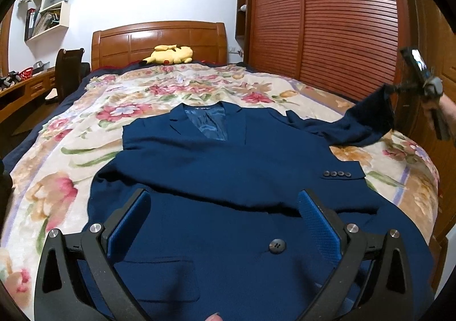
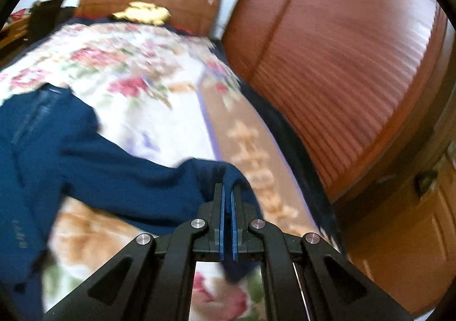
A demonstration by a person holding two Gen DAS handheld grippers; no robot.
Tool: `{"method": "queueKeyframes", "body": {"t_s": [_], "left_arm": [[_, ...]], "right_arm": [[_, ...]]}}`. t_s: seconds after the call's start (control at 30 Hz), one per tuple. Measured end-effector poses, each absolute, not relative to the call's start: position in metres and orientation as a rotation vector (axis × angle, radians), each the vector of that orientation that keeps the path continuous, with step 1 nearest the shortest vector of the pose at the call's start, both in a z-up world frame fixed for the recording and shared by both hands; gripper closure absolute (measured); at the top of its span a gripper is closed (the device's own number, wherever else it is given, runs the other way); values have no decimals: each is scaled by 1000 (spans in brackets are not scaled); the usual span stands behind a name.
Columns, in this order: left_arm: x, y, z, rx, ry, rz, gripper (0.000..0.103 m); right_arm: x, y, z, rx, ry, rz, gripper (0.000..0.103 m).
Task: Fold large clothes
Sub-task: 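Grasp the sleeve cuff with the right tool and lift it toward the jacket front, then lay the held sleeve across the jacket front and open the right tool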
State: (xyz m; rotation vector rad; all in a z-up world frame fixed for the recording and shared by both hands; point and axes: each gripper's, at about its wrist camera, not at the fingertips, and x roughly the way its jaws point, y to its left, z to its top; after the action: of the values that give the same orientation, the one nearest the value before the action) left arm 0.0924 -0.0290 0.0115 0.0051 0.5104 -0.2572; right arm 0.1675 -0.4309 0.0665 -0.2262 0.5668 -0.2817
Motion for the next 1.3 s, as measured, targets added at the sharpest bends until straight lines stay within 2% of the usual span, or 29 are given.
{"method": "queueKeyframes", "body": {"t_s": [0.3, 0.7, 1.03, 1.3], "left_arm": [[77, 5, 18, -8, 496, -209, 0], [65, 45, 18, -7, 491, -149, 0], [60, 79, 17, -47, 488, -96, 0], [61, 89, 17, -67, 474, -78, 0]], "right_arm": [[124, -318, 119, -346, 444, -129, 100], [70, -215, 145, -417, 351, 139, 100], [18, -161, 163, -450, 255, 328, 100], [27, -163, 147, -463, 301, 401, 100]]}}
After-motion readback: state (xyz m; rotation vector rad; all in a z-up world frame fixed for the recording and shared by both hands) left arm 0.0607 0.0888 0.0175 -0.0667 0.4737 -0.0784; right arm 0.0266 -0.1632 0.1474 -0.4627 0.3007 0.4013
